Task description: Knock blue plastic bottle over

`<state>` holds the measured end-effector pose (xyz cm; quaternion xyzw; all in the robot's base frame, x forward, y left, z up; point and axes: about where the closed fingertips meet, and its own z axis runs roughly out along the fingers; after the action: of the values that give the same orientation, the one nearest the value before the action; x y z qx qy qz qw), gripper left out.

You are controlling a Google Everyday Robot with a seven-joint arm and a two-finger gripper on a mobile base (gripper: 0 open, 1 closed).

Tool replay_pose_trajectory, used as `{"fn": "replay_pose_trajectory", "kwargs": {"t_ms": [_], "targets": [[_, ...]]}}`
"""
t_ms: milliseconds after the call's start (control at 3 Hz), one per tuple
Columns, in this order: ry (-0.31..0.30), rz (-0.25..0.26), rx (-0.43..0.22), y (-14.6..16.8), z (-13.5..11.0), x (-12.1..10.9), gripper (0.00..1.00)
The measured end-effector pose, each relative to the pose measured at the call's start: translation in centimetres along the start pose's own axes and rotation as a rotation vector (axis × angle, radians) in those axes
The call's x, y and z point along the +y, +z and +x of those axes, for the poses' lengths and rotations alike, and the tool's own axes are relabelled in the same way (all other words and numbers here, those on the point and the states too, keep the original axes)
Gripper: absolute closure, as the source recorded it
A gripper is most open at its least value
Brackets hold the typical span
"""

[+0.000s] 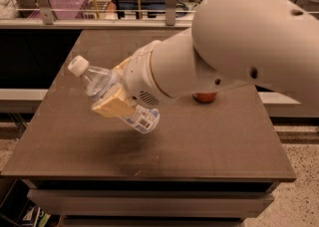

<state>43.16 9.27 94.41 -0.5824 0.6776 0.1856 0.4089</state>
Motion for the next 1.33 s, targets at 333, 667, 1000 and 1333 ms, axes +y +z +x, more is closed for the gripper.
{"fn": "replay_pose_trajectory", "kwargs": {"t_ms": [333, 667, 1000, 1333], "targets": [[0.018, 0.009, 0.078, 0.0, 1.1, -0.5, 1.00], [0.044, 0.028, 0.137, -0.6, 3.0, -1.5, 1.00], [0.059, 0.042, 0.198, -0.9, 4.7, -2.6, 1.00], [0.064, 0.047, 0.268, -1.2, 5.8, -3.6, 1.00]]}}
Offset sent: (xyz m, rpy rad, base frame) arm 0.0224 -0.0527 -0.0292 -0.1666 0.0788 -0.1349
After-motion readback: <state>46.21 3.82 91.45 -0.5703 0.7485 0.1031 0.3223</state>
